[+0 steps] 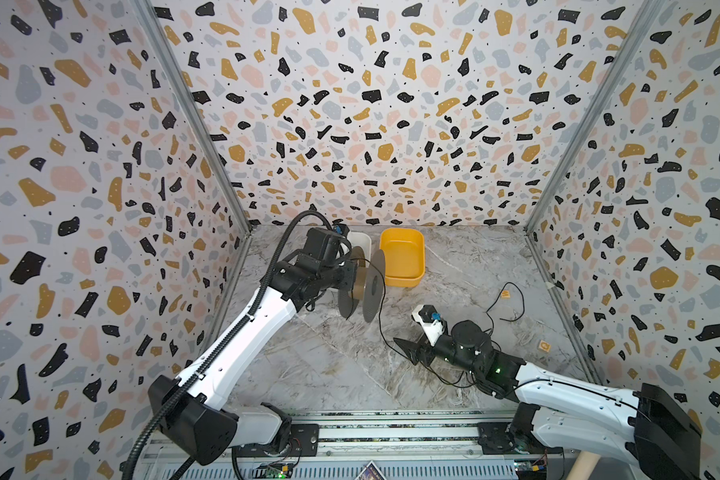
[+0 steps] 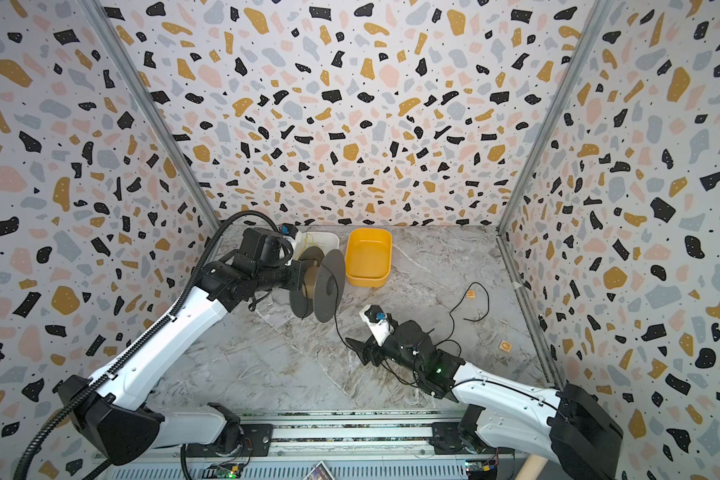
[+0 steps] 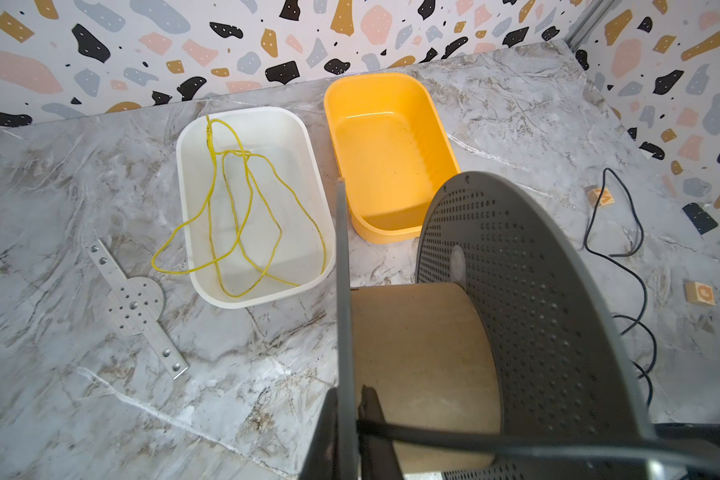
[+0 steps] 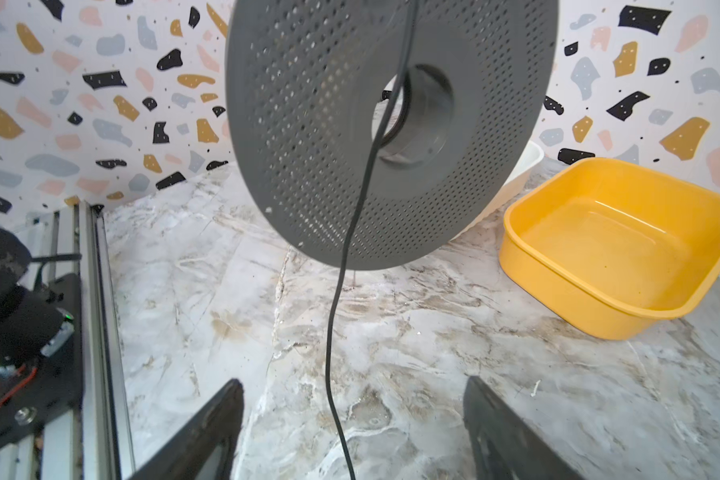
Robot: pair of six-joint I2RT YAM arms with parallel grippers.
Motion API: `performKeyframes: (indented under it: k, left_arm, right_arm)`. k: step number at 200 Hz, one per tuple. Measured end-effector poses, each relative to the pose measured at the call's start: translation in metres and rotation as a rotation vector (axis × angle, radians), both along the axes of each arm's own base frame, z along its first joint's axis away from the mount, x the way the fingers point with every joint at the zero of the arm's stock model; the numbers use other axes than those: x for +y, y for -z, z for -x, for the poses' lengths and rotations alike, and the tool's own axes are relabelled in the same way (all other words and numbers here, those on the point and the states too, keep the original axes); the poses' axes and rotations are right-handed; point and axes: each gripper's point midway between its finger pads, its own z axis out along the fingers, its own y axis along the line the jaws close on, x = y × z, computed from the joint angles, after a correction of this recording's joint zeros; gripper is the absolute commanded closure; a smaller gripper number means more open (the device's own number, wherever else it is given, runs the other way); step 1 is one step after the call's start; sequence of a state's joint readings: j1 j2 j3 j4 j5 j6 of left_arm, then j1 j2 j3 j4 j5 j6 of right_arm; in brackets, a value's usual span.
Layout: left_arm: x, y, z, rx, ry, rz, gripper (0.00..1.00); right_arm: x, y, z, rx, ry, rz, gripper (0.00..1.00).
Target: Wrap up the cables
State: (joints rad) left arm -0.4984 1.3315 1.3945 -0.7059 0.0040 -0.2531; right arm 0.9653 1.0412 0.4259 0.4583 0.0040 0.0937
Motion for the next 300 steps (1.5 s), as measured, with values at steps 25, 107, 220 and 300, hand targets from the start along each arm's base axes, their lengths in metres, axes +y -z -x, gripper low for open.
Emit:
performKeyframes:
  k: [25, 107, 220, 300]
  left_arm:
    - [0.0, -0.008, 0.002, 0.007, 0.004, 0.029, 1.0]
    - [-0.001, -0.037, 0.008, 0.011, 0.021, 0.129, 1.0]
    - [0.018, -0.057, 0.018, 0.012, 0.014, 0.172, 1.0]
    - [0.027, -0.046, 0.023, 0.007, 0.029, 0.11, 1.0]
  right_arm:
    - [0.006, 0.006, 0.006, -0.071, -0.028, 0.02, 0.15]
    - [0.028, 0.014, 0.006, -0.226, -0.067, 0.072, 0.24]
    - [0.023, 0.067, -0.02, -0.193, -0.012, 0.211, 0.9]
    - [0.0, -0.009, -0.06, -0.196, 0.136, 0.101, 0.95]
